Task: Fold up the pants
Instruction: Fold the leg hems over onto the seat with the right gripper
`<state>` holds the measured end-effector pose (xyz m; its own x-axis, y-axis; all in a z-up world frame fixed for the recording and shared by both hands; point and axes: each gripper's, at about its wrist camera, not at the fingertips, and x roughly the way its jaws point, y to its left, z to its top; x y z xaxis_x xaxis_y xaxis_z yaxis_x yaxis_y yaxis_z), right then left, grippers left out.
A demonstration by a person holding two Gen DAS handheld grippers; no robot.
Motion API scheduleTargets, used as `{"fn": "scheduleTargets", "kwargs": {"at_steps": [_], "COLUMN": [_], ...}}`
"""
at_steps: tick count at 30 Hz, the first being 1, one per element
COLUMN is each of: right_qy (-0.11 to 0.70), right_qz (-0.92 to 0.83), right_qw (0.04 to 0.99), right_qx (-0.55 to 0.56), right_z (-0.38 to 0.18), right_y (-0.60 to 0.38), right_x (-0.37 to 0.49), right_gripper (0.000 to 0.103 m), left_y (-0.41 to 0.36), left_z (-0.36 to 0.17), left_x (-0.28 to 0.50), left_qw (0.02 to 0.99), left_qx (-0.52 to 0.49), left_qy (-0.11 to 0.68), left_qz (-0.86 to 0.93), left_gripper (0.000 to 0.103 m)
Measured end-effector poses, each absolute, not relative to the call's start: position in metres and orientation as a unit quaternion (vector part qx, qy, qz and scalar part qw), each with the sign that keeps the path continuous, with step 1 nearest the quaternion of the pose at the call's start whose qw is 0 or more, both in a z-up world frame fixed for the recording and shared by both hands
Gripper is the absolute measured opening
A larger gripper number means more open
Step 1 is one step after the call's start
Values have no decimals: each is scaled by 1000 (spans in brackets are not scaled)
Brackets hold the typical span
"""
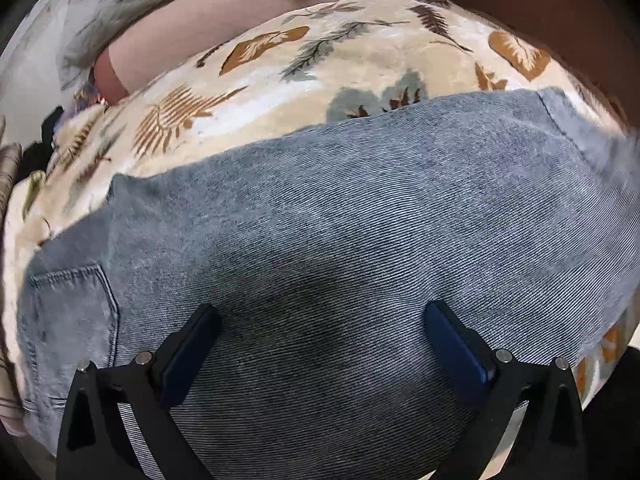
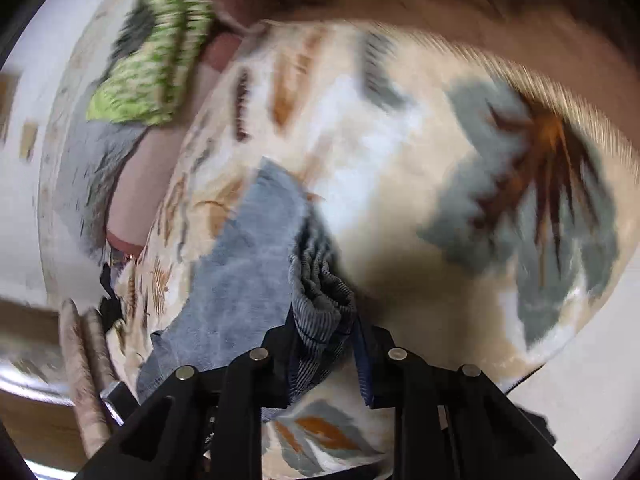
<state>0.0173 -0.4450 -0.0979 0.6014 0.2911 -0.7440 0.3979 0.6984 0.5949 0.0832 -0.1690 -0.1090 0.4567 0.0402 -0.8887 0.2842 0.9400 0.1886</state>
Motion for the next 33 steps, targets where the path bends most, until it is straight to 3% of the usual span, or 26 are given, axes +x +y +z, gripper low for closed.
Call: {"fn": "scheduleTargets", "kwargs": {"at_steps": [7, 11, 12, 15, 20, 23, 25, 27, 30, 33], "right_qy": [368, 391, 422, 529, 469, 429, 435, 492, 466, 439], "right_qz": [103, 195, 212, 214, 232, 210, 190, 184, 204, 200], "right_qw": [896, 888, 873, 816, 828, 839, 821, 769, 761, 785], "right_qx": [224, 141, 122, 94, 202, 261, 317, 366, 402, 389], "right_z": [10, -11, -37, -120, -100, -88, -107, -143, -131, -105], "right_y": [-307, -210, -186, -153, -194, -234, -257, -267, -285, -302], "right_x": [25, 18, 22, 38, 20, 14, 19, 34, 30, 33], "right_gripper": [18, 19, 23, 75, 77, 83, 93, 92, 91, 91], "left_y": [-106, -7, 14, 60, 59, 25, -3, -34, -71, -59], "left_z": [-82, -55, -53, -49, -29, -10, -6, -18, -90, -87], "left_x": [80, 47, 39, 23, 19, 27, 32, 40, 59, 55], "left_qw": [847, 872, 873, 867, 878, 891, 896, 893, 833, 842], "left_qx": [25, -68, -83, -109, -109, -93, -73, -35, 97, 50], "left_qy": [523, 485, 481, 482, 465, 445, 436, 447, 545, 537], "left_qz": [-91, -15, 6, 55, 42, -7, -33, -46, -25, -20], "left_gripper": [96, 96, 96, 96, 96, 96, 96, 96, 98, 96]}}
